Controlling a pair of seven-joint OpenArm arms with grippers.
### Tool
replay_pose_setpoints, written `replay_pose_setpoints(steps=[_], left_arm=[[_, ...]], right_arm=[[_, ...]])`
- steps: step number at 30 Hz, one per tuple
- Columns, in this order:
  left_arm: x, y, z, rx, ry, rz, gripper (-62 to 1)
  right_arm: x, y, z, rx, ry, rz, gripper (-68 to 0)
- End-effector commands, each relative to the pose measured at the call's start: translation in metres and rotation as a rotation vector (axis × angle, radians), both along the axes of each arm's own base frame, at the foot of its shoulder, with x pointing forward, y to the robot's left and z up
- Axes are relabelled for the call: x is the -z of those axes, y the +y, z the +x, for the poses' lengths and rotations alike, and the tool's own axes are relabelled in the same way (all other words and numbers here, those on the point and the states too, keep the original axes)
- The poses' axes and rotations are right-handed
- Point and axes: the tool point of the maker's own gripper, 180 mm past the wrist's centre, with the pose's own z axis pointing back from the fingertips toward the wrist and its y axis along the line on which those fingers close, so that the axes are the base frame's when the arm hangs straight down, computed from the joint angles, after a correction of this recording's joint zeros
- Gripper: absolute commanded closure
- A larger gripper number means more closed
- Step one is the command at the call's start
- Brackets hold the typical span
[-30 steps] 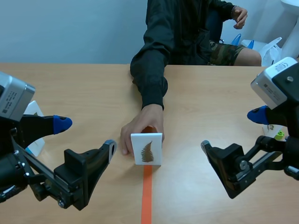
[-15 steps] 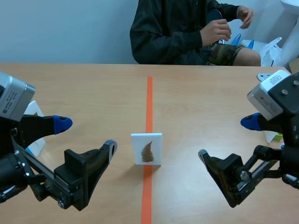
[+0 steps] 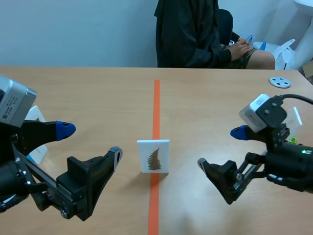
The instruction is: Sort the leaf by its shape. The table is split by an orange tape line. A compound leaf with several leaflets goes to the left side, a simple leaf with one blade goes to the right side. Return to the home posture when a red brick is placed on the table.
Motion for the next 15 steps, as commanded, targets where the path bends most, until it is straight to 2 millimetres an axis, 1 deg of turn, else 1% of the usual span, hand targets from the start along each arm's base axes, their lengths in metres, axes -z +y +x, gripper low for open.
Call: replay_pose_setpoints(steps=[1, 8, 13, 15], left_arm=[[-0.007, 0.001, 0.003, -0.006, -0.025, -0.013, -62.3], [-0.007, 0.001, 0.003, -0.006, -0.025, -0.012, -62.3], [-0.007, 0.001, 0.003, -0.006, -0.025, -0.012, -62.3], [-0.006, 0.001, 0.003, -0.005, -0.026, -0.010, -62.3]], right_arm=[[-0.011, 0.011, 0.010, -0.005, -0.047, 0.049, -67.9], [0.014, 0.050, 0.019, -0.082, -0.048, 0.056, -67.9], [0.024, 0.078, 0.021, -0.140, -0.070, 0.049, -67.9], [0.026, 0.088, 0.020, -0.163, -0.079, 0.055, -67.9]])
